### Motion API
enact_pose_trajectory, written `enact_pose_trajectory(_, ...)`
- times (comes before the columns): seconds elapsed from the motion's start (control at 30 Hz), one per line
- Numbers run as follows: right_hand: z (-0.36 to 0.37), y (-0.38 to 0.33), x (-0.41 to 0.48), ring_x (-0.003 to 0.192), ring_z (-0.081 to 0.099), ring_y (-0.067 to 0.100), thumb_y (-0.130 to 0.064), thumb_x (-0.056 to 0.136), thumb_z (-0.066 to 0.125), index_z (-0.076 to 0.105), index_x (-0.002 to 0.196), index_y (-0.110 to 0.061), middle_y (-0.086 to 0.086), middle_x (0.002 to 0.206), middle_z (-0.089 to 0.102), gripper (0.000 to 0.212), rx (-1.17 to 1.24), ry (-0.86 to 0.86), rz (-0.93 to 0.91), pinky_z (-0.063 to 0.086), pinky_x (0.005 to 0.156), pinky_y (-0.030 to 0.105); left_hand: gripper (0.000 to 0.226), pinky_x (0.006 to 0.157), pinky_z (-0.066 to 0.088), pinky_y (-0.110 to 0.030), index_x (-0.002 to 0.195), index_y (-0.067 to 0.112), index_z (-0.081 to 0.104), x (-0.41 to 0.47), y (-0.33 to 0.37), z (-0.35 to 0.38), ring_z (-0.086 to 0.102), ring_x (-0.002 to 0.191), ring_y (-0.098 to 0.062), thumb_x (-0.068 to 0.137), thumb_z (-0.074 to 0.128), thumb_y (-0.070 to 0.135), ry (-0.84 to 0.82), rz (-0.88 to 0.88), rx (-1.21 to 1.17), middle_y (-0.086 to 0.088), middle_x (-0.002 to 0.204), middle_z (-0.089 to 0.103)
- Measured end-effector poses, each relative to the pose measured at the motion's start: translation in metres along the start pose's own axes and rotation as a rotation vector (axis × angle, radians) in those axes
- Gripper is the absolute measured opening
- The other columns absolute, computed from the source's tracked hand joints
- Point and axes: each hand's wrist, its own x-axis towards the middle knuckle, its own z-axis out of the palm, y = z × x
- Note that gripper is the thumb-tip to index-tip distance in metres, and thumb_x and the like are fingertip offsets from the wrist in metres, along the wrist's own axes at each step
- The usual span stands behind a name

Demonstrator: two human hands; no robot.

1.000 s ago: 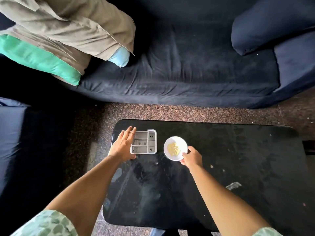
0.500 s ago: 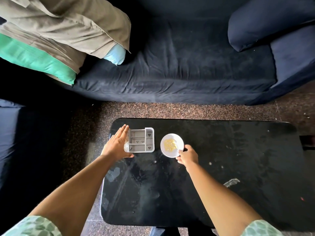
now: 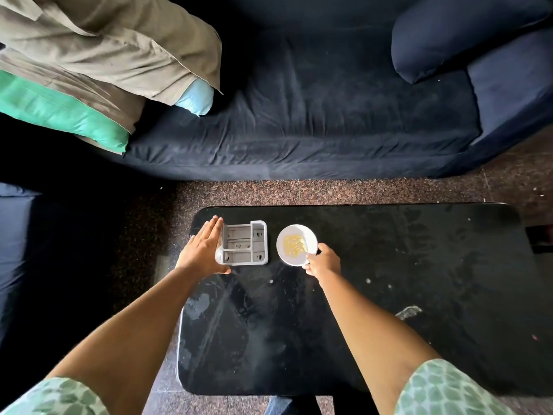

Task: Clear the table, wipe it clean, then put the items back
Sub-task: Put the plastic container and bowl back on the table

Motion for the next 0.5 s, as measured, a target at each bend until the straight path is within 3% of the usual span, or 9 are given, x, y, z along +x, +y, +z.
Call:
enact_pose_trajectory(0.07,-0.003,0.000,-0.002,0.083,0.071,0.028,-0.017,0.089,0.065,0.054,0.123,-0.010,0.011,0.107,0.062,0.036,-0.036,-0.027,0.007,0.060,0.069,0.039,0.136,0.118,0.014,-0.048,0.151,0.018,-0.009,-0.005,0.008,-0.006,-0.005,0.147,-0.020,0.057,0.083,0.054,-0.033,-0.034,0.058,0.001,0.159,-0.013)
enact_pose_trajectory(0.17,-0.016,0.003,-0.010,0.092,0.069,0.028,-0.022,0.086,0.066,0.051,0.131,-0.018,0.011,0.117,0.063,0.047,-0.100,-0.024,-0.025,0.059,0.075,0.042,0.128,0.116,0.012,-0.049,0.152,0.021,-0.003,-0.017,0.031,-0.014,-0.006,0.147,-0.020,0.061,0.077,0.061,-0.006,-0.090,0.015,0.001,0.159,-0.011)
enact_pose_trajectory(0.27,-0.044,0.008,-0.020,0.099,0.066,0.028,-0.022,0.084,0.065,0.056,0.125,-0.019,0.008,0.116,0.066,0.043,-0.081,-0.050,-0.077,0.055,0.085,0.042,0.090,0.114,0.025,-0.042,0.148,0.018,0.027,-0.035,0.074,-0.020,0.019,0.144,-0.021,0.077,0.070,0.051,0.129,-0.088,-0.149,-0.004,0.156,0.023)
enact_pose_trajectory(0.33,-0.071,0.009,-0.034,0.100,0.066,0.027,-0.022,0.083,0.063,0.061,0.118,-0.018,0.007,0.111,0.068,0.035,-0.065,-0.065,-0.121,0.055,0.086,0.039,0.064,0.104,0.037,-0.038,0.139,0.018,0.044,-0.046,0.108,-0.020,0.043,0.131,-0.026,0.084,0.067,0.040,0.176,-0.087,-0.285,-0.006,0.141,0.049)
enact_pose_trajectory(0.5,-0.184,0.023,-0.072,0.077,0.067,0.021,-0.014,0.087,0.062,0.066,0.102,-0.016,0.005,0.085,0.068,0.016,0.081,0.012,-0.209,0.046,0.052,0.023,0.033,0.085,0.048,-0.031,0.118,0.016,0.061,-0.077,0.224,-0.017,0.065,0.095,-0.023,0.087,0.065,0.026,0.136,-0.048,-0.573,0.000,0.098,0.069)
